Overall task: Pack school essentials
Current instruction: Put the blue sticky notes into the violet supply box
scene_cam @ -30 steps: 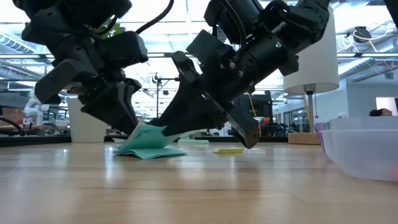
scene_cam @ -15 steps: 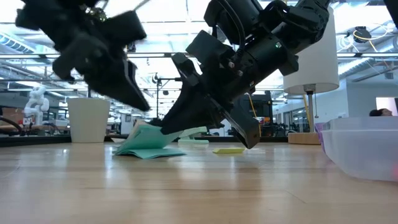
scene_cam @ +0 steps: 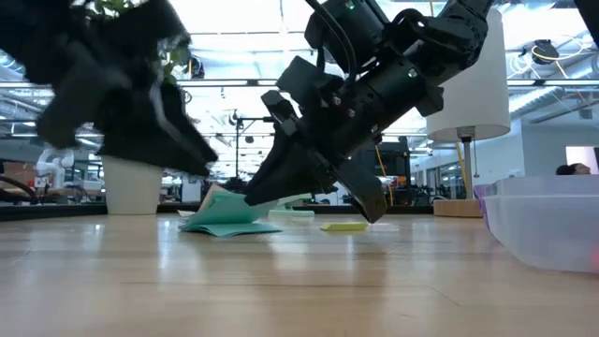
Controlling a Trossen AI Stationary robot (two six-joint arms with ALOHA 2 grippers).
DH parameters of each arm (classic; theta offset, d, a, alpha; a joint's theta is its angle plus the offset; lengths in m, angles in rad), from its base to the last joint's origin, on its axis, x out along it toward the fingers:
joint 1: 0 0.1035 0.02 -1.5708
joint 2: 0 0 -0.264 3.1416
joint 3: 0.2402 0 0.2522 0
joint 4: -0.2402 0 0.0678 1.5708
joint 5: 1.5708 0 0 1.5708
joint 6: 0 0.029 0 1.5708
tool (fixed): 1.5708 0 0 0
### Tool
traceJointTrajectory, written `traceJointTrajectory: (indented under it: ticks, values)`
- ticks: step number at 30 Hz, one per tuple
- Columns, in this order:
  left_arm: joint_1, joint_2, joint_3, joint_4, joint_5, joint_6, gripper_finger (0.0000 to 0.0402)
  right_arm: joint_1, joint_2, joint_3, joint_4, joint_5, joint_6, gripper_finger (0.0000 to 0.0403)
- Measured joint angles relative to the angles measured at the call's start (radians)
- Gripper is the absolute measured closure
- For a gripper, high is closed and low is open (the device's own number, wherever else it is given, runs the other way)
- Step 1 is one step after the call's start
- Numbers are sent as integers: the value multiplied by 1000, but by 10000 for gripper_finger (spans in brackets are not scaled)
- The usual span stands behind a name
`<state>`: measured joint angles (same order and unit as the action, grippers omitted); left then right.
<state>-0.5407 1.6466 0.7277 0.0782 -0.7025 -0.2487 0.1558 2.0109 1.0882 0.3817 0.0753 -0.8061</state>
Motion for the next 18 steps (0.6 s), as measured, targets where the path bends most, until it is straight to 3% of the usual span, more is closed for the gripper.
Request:
traceJointTrajectory:
  ticks: [4,8,13,18]
  values:
    - [2,76,-2,36,-13,-19,103,0,0,0,2,0,26,398]
    - [6,119,-2,51,-48,-16,110,0,0,0,2,0,59,399]
    - [26,137,-2,57,-59,-16,148,-3,0,0,10,1,94,399]
    - [37,136,-2,86,-58,-17,214,-16,0,0,10,1,157,399]
